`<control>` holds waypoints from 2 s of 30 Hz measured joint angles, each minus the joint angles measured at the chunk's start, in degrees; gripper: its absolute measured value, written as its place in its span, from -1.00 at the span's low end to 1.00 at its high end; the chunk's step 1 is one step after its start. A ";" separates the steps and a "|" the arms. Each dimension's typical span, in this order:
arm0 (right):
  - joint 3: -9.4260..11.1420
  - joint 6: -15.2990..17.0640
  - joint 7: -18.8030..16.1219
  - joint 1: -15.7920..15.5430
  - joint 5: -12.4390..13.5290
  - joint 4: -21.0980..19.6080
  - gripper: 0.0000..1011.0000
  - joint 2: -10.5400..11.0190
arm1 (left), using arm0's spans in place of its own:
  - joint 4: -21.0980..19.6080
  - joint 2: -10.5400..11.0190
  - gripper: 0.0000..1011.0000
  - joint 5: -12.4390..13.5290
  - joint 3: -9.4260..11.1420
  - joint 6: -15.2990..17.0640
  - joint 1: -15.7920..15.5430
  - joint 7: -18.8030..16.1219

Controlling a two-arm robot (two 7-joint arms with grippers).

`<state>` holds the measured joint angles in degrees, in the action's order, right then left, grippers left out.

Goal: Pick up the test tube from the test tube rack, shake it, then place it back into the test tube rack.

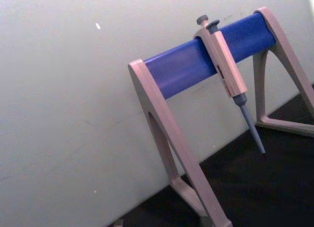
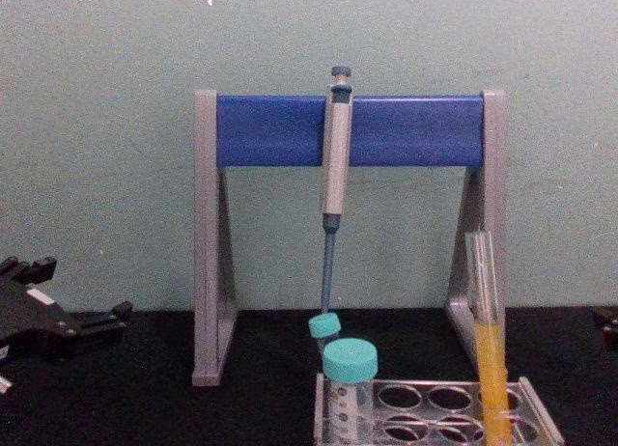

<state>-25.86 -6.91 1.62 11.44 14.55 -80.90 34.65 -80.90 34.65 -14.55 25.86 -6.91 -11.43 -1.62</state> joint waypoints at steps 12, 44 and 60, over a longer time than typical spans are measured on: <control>0.75 0.21 -1.64 -0.95 0.38 -1.16 0.98 0.05 | 0.00 0.00 0.98 0.00 0.00 0.00 0.00 0.00; 5.50 13.28 -22.89 -6.47 17.22 -11.06 0.98 0.46 | 0.00 0.00 0.98 0.00 0.00 0.00 0.00 0.00; 2.95 16.31 -25.73 -0.29 15.25 -6.85 0.98 -3.85 | 0.00 0.00 0.98 0.00 0.00 0.00 0.00 0.00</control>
<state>-22.91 9.40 -24.11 11.14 29.80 -87.75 30.80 -80.90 34.65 -14.55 25.86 -6.91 -11.43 -1.62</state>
